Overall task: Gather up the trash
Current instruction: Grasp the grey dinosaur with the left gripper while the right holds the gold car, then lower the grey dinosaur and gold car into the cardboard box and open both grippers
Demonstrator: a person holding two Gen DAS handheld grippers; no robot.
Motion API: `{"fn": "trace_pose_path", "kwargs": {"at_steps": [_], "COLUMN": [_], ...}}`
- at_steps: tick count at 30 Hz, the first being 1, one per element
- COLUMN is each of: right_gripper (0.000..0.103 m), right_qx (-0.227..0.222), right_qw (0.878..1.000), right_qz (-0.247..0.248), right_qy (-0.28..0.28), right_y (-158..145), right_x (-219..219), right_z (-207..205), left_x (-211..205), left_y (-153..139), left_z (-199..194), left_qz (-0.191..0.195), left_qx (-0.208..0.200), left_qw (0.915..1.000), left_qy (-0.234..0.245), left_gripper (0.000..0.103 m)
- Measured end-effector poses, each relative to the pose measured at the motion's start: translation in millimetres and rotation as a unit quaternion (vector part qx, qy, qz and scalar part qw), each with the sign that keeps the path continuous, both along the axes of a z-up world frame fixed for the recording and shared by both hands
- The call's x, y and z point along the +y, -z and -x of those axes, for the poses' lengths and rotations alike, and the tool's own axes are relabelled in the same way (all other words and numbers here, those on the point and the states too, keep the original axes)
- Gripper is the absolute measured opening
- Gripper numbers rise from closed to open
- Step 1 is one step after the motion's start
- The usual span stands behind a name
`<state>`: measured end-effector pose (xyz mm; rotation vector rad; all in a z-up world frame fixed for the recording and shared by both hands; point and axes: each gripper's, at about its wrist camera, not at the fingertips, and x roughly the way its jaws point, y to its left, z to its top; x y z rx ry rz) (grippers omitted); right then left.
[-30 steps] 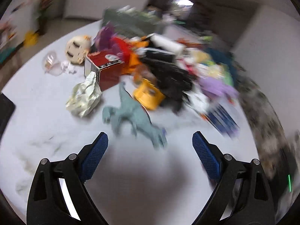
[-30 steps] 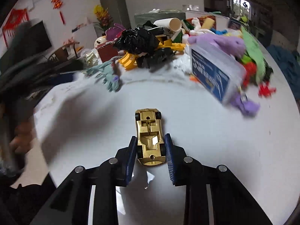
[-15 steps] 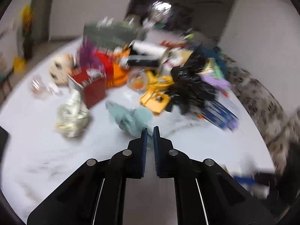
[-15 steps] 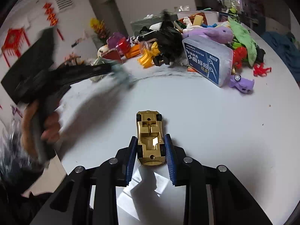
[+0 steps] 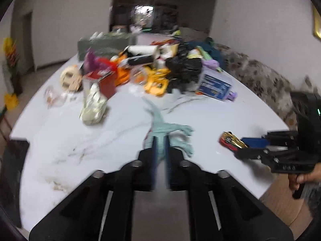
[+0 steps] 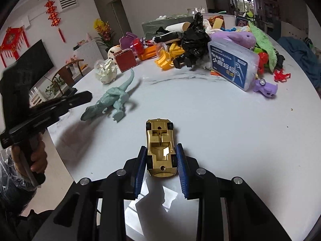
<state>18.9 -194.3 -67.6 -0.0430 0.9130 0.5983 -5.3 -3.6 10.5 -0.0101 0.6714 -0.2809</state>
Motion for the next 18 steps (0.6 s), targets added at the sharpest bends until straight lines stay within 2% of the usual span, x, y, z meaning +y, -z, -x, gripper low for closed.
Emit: {"fn": "trace_pose_path", "kwargs": {"at_steps": [1,2,3,5,8,9,10,11,12,15,16,18], "right_gripper": [0.03,0.03,0.03,0.03,0.03,0.03,0.03,0.03,0.03,0.03,0.03,0.03], "right_qx": [0.0,-0.001,-0.001,-0.002,-0.002,-0.002,-0.002,-0.001,0.0,0.005,0.007,0.006], "right_qw": [1.0,1.0,1.0,1.0,1.0,1.0,1.0,0.999,0.999,0.999,0.999,0.999], "right_qz": [-0.002,-0.004,-0.007,-0.014,-0.022,-0.026,-0.029,-0.034,-0.038,-0.047,-0.049,-0.047], "right_qy": [0.0,-0.001,0.0,0.002,0.003,0.002,0.003,0.003,0.004,0.01,0.013,0.023], "right_y": [0.2,0.8,1.1,1.7,2.8,3.4,3.7,3.9,4.1,4.2,4.0,2.8], "right_x": [-1.2,-1.0,-1.6,-3.1,-4.9,-5.7,-6.4,-7.0,-7.7,-9.8,-10.4,-11.8], "right_z": [0.6,-1.1,-1.7,-1.9,-2.6,-2.9,-2.9,-2.9,-3.2,-2.7,-2.7,-1.8], "left_x": [-7.0,-16.9,-24.8,-39.7,-58.0,-61.2,-61.3,-59.5,-50.3,-32.7,-28.4,-18.9], "left_y": [-1.4,-2.7,-2.1,-2.8,3.2,10.1,20.5,29.5,31.3,34.6,34.8,20.1], "left_z": [0.2,-0.6,-3.6,-11.5,-37.9,-49.7,-63.9,-74.3,-82.8,-91.5,-88.1,-66.1], "left_qz": [-0.02,-0.058,-0.092,-0.137,-0.176,-0.183,-0.182,-0.176,-0.13,-0.063,-0.049,-0.025], "left_qx": [-0.002,-0.017,-0.029,-0.03,0.006,0.024,0.05,0.072,0.075,0.093,0.088,0.049], "left_qw": [0.9998,0.9981,0.9953,0.9897,0.9824,0.9806,0.9801,0.9802,0.9874,0.9933,0.9947,0.9984], "left_qy": [0.006,0.007,0.007,0.03,0.064,0.065,0.062,0.056,0.049,0.029,0.023,0.01], "left_gripper": [0.074,0.085,0.088,0.088,0.087,0.08,0.064,0.061,0.053,0.052,0.052,0.052]}}
